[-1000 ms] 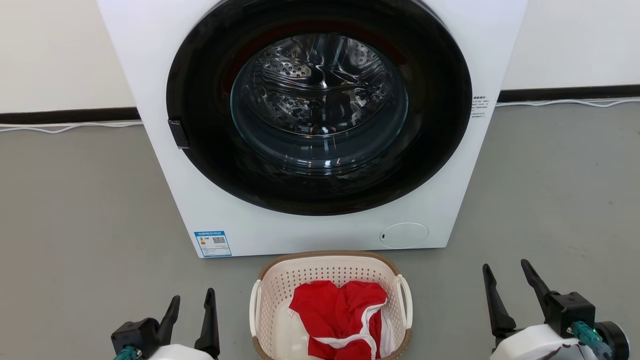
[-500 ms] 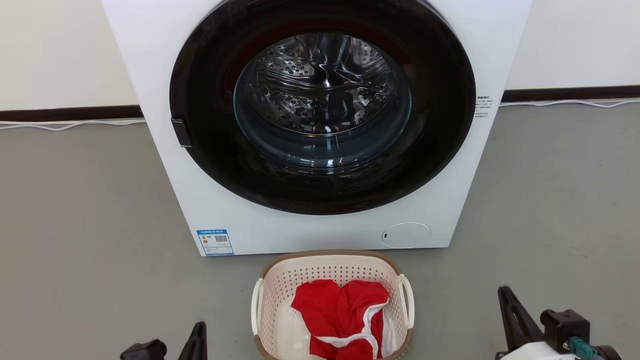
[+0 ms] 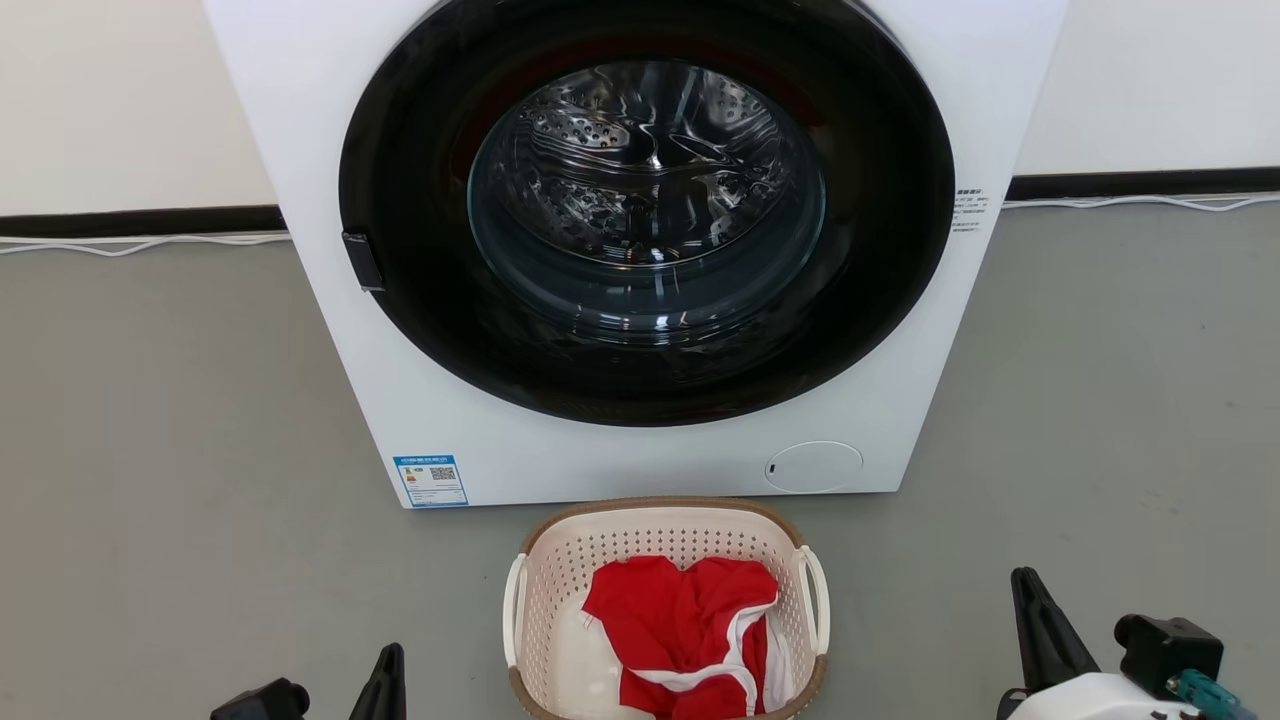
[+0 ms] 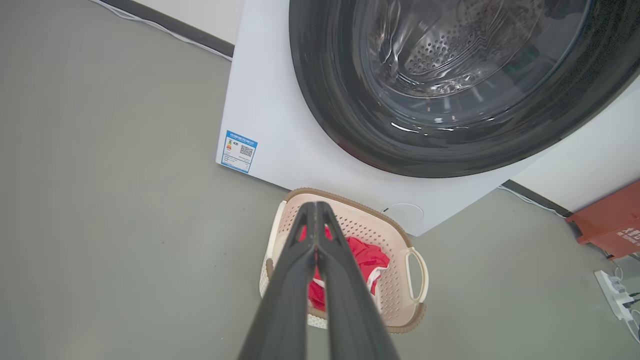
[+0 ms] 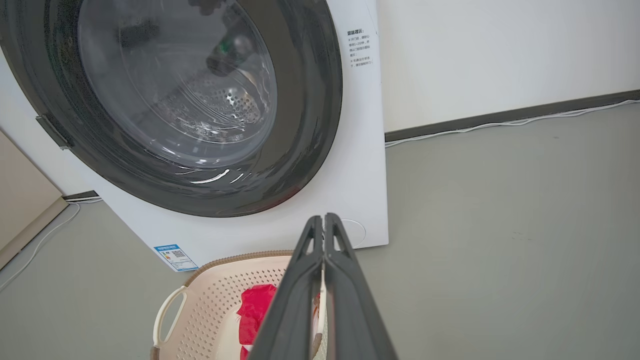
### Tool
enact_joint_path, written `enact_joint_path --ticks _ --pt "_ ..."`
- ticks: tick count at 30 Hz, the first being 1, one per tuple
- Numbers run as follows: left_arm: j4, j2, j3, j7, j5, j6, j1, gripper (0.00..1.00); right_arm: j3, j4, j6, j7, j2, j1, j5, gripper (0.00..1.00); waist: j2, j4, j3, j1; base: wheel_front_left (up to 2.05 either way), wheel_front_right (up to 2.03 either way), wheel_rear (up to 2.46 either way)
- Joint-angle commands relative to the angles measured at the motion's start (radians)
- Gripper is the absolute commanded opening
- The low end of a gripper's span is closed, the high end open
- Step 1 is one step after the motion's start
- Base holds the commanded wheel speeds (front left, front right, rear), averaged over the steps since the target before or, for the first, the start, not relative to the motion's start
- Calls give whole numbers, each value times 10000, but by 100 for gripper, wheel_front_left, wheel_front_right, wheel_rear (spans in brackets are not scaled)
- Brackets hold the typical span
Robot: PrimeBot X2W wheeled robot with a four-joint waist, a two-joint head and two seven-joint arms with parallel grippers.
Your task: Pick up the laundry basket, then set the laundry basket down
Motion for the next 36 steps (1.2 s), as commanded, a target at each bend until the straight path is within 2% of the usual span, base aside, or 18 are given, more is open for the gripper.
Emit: enact_joint_path --ticks 1,36 --pt "-307 22 135 18 -241 -112 -447 0 44 -333 10 77 -72 -390 339 0 -1 2 5 -1 0 0 0" --pt "-620 -6 716 846 -3540 -515 -850 0 49 -596 30 843 -91 -649 4805 0 -1 50 133 -2 0 0 0"
